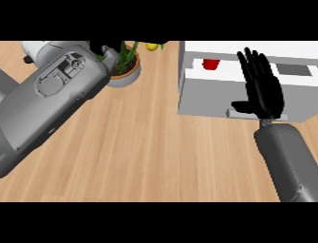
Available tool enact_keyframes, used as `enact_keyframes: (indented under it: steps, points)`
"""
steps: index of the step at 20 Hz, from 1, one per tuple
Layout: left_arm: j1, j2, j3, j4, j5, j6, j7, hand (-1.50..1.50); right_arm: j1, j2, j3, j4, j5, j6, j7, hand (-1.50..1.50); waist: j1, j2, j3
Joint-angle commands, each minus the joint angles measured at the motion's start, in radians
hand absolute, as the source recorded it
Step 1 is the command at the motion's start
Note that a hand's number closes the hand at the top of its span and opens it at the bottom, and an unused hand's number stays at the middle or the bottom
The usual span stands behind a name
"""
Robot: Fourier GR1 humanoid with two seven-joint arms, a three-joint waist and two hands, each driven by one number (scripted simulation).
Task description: Pick up the can, place it into the drawer and close the drawer
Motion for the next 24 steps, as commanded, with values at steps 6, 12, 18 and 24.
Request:
enact_keyframes:
  steps: [6, 12, 18, 24]
  points:
    - [0.123, 0.058, 0.003, -0.148, -0.016, 0.000, 0.046, -1.50, -0.241, 0.041, -0.085, 0.353, 0.012, -0.139, 0.023, -1.50, 0.015, 0.031, 0.025]
    - [0.205, 0.112, -0.001, -0.268, -0.056, 0.009, 0.045, -1.50, -0.396, 0.005, -0.133, 0.544, 0.025, -0.200, 0.025, -1.50, 0.023, 0.035, 0.025]
    - [0.291, 0.137, -0.004, -0.345, -0.072, 0.013, 0.054, -1.50, -0.479, -0.023, -0.170, 0.635, 0.004, -0.240, -0.007, -1.50, 0.033, 0.041, 0.025]
    - [0.325, 0.160, 0.001, -0.377, -0.093, 0.000, 0.052, -1.50, -0.576, -0.023, -0.184, 0.704, 0.012, -0.224, 0.032, -1.50, 0.040, 0.046, 0.025]
